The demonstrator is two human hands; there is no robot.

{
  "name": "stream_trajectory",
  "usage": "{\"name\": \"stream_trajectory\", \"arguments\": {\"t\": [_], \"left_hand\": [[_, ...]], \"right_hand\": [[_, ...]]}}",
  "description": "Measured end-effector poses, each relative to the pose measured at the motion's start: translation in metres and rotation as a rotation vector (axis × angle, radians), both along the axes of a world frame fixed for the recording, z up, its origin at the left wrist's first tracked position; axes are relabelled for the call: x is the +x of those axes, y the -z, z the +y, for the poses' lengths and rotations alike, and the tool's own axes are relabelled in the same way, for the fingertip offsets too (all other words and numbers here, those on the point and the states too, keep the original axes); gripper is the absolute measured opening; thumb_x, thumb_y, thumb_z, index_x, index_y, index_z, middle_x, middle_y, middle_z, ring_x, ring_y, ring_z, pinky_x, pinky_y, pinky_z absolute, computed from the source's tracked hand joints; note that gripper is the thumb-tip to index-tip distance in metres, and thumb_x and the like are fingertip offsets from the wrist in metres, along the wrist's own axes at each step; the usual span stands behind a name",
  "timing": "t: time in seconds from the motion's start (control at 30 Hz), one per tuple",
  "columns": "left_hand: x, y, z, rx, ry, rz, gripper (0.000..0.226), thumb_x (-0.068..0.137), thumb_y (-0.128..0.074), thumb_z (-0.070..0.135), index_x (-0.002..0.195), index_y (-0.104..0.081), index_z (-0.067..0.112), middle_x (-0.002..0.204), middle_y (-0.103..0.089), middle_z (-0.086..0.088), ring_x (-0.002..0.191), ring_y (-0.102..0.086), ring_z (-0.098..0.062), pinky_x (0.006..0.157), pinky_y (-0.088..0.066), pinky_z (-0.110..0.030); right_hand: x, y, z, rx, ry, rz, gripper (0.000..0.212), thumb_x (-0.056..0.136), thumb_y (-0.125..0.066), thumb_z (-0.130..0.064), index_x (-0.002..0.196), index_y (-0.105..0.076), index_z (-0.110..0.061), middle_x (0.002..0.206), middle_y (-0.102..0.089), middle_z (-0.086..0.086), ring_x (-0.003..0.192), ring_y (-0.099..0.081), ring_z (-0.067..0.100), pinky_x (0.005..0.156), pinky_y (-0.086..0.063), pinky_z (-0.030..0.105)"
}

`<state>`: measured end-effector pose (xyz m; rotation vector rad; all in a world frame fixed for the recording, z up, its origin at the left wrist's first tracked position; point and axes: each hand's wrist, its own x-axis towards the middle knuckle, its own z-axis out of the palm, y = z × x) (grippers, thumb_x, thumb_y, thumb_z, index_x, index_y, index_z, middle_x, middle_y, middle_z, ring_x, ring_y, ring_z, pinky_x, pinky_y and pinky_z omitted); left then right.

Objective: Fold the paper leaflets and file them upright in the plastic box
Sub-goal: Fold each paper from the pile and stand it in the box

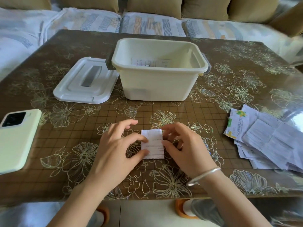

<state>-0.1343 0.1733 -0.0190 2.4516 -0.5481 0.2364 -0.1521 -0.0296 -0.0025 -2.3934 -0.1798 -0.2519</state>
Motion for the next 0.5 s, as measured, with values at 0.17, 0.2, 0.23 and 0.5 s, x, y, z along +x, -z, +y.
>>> {"name": "stream_trajectory", "arguments": {"t": [0.17,0.2,0.23,0.5], "left_hand": [[-0.001,-0.003,-0.002,0.047,-0.015,0.016,0.037,0.073,-0.064,0.054,0.104,-0.068,0.033,0.133,-0.049,0.013,0.120,-0.044,-0.011,0.102,-0.033,-0.036],[-0.002,-0.002,-0.002,0.052,-0.025,0.014,0.043,0.073,-0.065,0.055,0.109,-0.065,0.031,0.134,-0.048,0.013,0.122,-0.043,-0.010,0.104,-0.030,-0.034],[-0.001,-0.002,-0.002,0.054,-0.038,0.016,0.050,0.073,-0.065,0.056,0.114,-0.062,0.029,0.135,-0.047,0.012,0.125,-0.041,-0.009,0.106,-0.027,-0.031],[-0.003,-0.001,-0.002,0.059,-0.058,0.045,0.061,0.072,-0.063,0.056,0.124,-0.057,0.025,0.137,-0.048,0.009,0.128,-0.041,-0.010,0.108,-0.018,-0.028]], "right_hand": [[0.026,-0.010,0.013,-0.147,0.029,0.197,0.057,0.077,-0.075,-0.029,0.127,-0.048,-0.030,0.104,-0.055,-0.014,0.079,-0.050,0.005,0.080,-0.051,0.030],[0.030,-0.013,0.013,-0.149,0.019,0.234,0.058,0.076,-0.075,-0.027,0.127,-0.048,-0.029,0.103,-0.055,-0.013,0.080,-0.050,0.006,0.082,-0.051,0.031],[0.034,-0.017,0.013,-0.147,0.012,0.258,0.056,0.076,-0.075,-0.026,0.126,-0.050,-0.029,0.100,-0.055,-0.012,0.081,-0.050,0.007,0.082,-0.050,0.030],[0.010,-0.024,0.006,-0.114,-0.172,0.019,0.008,0.078,-0.073,-0.021,0.084,-0.073,-0.024,0.090,-0.063,-0.010,0.072,-0.056,0.000,0.065,-0.053,0.022]]}}
